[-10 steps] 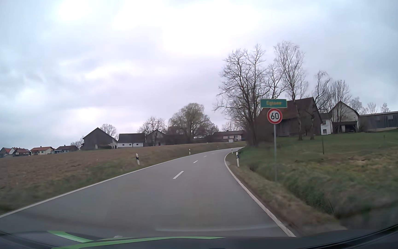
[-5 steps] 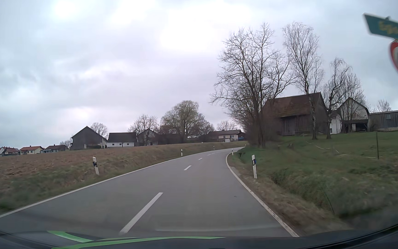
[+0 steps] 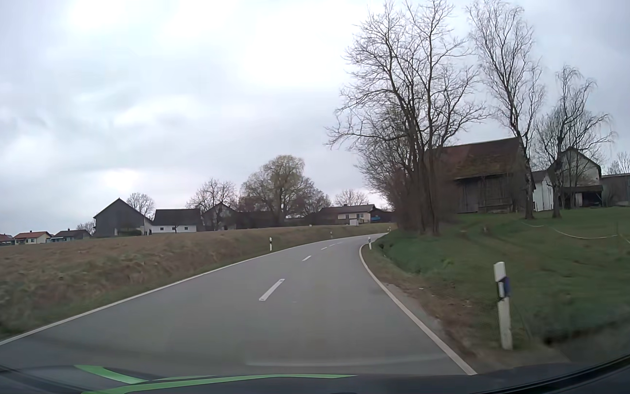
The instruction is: Follow the waypoints while adhering to traffic rules and regulations
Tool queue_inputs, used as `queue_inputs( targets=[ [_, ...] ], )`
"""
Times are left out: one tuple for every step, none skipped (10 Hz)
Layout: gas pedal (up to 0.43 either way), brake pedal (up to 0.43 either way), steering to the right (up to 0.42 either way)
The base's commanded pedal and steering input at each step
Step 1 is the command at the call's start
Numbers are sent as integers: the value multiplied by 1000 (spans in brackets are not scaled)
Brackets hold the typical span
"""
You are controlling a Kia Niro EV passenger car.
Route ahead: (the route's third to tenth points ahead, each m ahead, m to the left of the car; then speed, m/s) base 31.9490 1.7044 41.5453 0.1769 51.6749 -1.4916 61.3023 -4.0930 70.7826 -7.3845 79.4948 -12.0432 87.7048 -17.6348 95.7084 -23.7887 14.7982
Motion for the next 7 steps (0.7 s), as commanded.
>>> queue_inputs(
  targets=[
    [8,0,15],
    [47,0,15],
    [59,0,15],
    [59,0,16],
    [67,0,17],
    [87,0,17],
    [87,0,17]
  ],
)
